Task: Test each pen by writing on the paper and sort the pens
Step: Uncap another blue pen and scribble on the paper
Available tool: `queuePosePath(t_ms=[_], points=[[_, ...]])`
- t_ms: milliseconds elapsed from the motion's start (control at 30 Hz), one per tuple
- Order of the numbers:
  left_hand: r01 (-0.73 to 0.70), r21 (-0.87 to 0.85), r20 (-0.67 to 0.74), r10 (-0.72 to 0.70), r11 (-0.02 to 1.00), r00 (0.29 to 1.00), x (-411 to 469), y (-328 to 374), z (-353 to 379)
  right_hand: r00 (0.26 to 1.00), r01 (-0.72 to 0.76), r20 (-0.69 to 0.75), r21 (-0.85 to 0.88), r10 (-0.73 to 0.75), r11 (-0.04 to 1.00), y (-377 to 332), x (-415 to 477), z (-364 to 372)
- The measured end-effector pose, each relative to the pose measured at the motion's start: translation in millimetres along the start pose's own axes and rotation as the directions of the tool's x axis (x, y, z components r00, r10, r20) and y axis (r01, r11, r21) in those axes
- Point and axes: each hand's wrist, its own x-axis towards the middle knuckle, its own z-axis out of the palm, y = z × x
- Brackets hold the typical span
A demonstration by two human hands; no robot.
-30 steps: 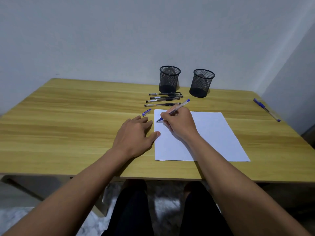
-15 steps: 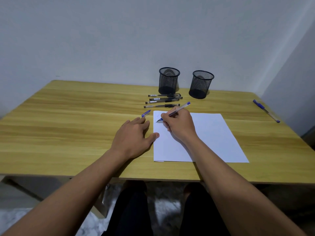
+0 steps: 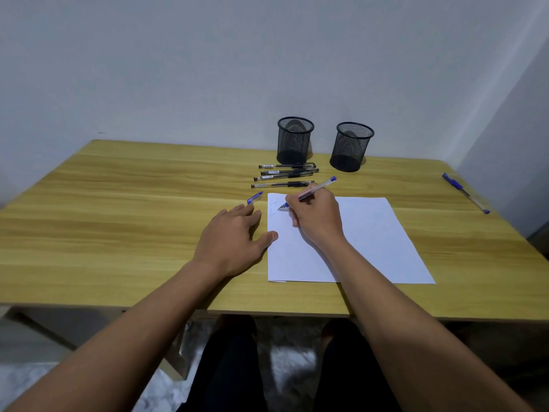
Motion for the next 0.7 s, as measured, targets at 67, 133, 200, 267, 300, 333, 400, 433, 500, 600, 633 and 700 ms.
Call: queuePosePath(t_ms=[67, 133, 200, 267, 300, 333, 400, 433, 500, 600, 633, 700], points=[[0.002, -0.003, -0.006, -0.002, 1.0, 1.0, 1, -1, 1, 1.0, -0.022, 0.012, 0.005, 0.022, 1.0, 0, 0, 1], [0.005, -0.005, -0.012, -0.005, 1.0, 1.0, 1, -1, 1, 0.998, -0.061, 0.023, 0.002, 0.061, 0.998, -1, 1, 1], [0.008, -0.009, -0.011, -0.008, 1.0, 1.0, 2, 0, 1, 0.996, -0.079, 0.037, 0.005, 0.078, 0.997, -2, 1, 0], [0.007, -0.01, -0.007, -0.007, 1.0, 1.0, 1, 0, 2, 0.995, -0.095, 0.029, 0.02, 0.094, 0.995, -4, 1, -1], [0.005, -0.011, -0.011, -0.005, 1.0, 1.0, 1, -1, 2, 0.993, -0.113, 0.025, 0.048, 0.112, 0.992, -6, 1, -1], [0.003, -0.013, -0.018, -0.003, 1.0, 1.0, 2, -1, 3, 0.99, -0.137, 0.027, 0.093, 0.135, 0.986, -8, 1, -1], [0.002, -0.021, -0.029, -0.003, 1.0, 1.0, 2, -1, 2, 0.984, -0.176, 0.047, 0.174, 0.171, 0.969, -14, 0, -3], [0.006, -0.028, -0.03, -0.006, 1.0, 1.0, 2, -1, 2, 0.983, -0.181, 0.056, 0.194, 0.174, 0.964, -17, 0, -4], [0.015, -0.057, -0.032, -0.017, 0.998, 0.999, 2, -1, 2, 0.985, -0.168, 0.062, 0.205, 0.158, 0.964, -24, -1, -8], [0.047, -0.222, -0.133, -0.078, 0.974, 0.988, 3, -3, 4, 0.993, -0.105, 0.074, 0.191, 0.093, 0.976, -32, 1, -16], [0.071, -0.307, -0.186, -0.133, 0.949, 0.973, 5, -4, 3, 0.994, -0.084, 0.083, 0.195, 0.069, 0.977, -33, 3, -19], [0.123, -0.41, -0.27, -0.249, 0.904, 0.93, 16, -6, 1, 0.994, -0.062, 0.104, 0.224, 0.039, 0.973, -34, 7, -24]])
